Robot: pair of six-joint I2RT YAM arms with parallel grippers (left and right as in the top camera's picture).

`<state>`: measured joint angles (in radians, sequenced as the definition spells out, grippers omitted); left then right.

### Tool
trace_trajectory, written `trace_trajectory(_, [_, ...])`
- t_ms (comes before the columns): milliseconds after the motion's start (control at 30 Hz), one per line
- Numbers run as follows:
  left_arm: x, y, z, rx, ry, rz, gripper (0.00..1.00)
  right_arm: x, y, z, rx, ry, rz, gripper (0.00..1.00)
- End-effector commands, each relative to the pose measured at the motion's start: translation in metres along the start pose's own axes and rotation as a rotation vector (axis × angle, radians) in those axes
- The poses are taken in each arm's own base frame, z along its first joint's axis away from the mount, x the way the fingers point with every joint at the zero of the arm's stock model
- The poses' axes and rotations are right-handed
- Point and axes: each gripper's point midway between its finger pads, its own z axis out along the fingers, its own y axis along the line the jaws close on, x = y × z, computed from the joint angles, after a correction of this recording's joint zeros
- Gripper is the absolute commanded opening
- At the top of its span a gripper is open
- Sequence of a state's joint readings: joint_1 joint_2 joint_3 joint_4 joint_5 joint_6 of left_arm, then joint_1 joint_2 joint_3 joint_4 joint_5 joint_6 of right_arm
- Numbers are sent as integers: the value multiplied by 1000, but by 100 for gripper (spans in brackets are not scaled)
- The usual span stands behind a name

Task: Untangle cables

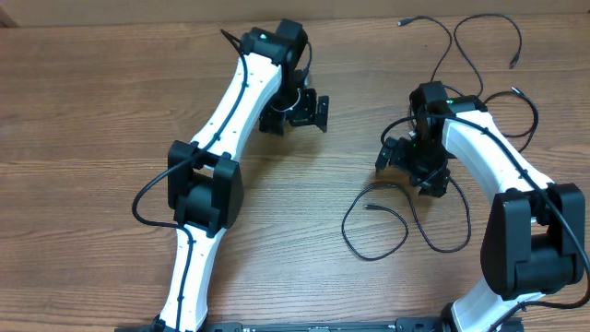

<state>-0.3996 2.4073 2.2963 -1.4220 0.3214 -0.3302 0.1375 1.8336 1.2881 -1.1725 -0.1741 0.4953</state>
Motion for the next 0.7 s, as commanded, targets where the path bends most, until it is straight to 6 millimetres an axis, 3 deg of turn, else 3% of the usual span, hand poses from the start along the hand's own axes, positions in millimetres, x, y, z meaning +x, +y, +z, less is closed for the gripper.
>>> trace_trajectory(0, [-7, -1, -9, -7, -39, 21, 100, 14, 7, -7, -44, 32, -43, 100])
trace_trajectory(433, [-11, 4, -11, -4, -48, -12, 100, 12, 7, 19, -58, 13, 137, 98])
trace_trajectory(533, [-11, 4, -11, -4, -49, -12, 99, 11, 8, 22, -64, 6, 153, 92])
trace_trajectory(667, [-11, 4, -11, -4, -49, -12, 100, 9, 10, 22, -72, -5, 178, 77])
